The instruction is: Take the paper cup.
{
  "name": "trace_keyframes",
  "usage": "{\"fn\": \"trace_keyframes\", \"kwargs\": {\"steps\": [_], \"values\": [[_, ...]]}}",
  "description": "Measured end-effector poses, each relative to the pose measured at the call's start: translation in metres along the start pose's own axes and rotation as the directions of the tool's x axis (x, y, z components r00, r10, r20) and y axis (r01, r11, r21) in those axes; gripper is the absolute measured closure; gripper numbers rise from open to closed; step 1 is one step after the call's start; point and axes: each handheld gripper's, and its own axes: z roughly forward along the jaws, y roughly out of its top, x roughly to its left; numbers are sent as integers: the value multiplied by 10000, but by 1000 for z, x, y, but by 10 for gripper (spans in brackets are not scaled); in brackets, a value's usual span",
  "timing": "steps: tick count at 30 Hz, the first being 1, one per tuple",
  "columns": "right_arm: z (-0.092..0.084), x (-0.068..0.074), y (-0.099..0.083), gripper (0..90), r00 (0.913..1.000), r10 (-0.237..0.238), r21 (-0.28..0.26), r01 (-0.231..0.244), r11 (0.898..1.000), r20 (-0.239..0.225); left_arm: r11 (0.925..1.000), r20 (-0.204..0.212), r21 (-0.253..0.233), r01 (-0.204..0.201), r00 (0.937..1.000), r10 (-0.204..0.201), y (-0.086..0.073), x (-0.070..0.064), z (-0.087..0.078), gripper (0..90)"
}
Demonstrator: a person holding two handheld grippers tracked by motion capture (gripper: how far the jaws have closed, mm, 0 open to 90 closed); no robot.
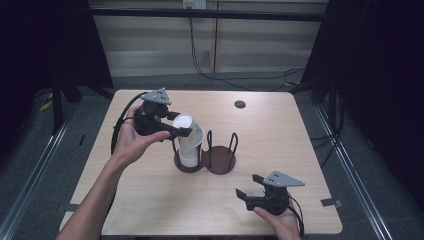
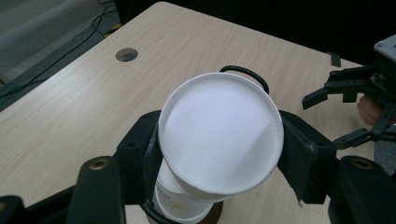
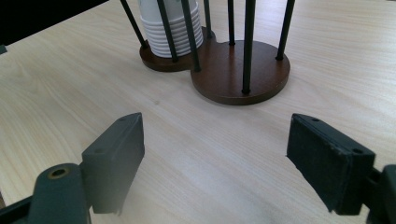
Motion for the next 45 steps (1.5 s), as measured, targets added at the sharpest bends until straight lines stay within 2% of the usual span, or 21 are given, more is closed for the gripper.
{"fn": "trace_keyframes", "kwargs": {"steps": [6,15,19,22,27,31,32,39,40,43,45], "values": [[0,0,0,185,10000,15,-7,-15,10000,15,10000,102,-60,-73,9999,73,-9,-5,-2,369],[0,0,0,184,10000,36,-18,-36,10000,37,9998,273,-125,-151,9995,155,-13,-11,-4,370],[0,-1,0,185,10000,61,-52,-61,10000,6,9995,580,-205,-257,9980,268,-17,-14,-4,370],[-1,-2,0,195,9997,165,-70,-166,9998,-192,9991,786,-129,-401,9961,410,-20,-18,-1,370],[-2,0,1,183,9992,177,-143,-182,9997,-351,9991,995,-330,-277,9946,308,-26,-24,2,370],[-2,1,3,157,9974,16,-417,-46,9991,-715,9988,1010,-399,-297,9943,336,-34,-27,4,370],[-2,1,4,158,9976,50,-426,-80,9991,-696,9984,1069,-521,-213,9939,267,-36,-28,4,370],[-2,2,9,152,9967,-10,-502,-31,9987,-809,9989,1294,-468,-85,9915,145,-44,-34,8,369],[-3,4,12,139,9944,-73,-634,6,9980,-1053,9988,1326,-474,-94,9910,157,-46,-35,9,369],[-4,6,14,137,9927,-244,-703,161,9974,-1181,9987,1348,-516,-41,9908,110,-49,-36,9,369],[-2,10,16,137,9882,-389,-730,283,9969,-1480,9984,1529,-562,30,9882,57,-52,-39,12,369]]}}
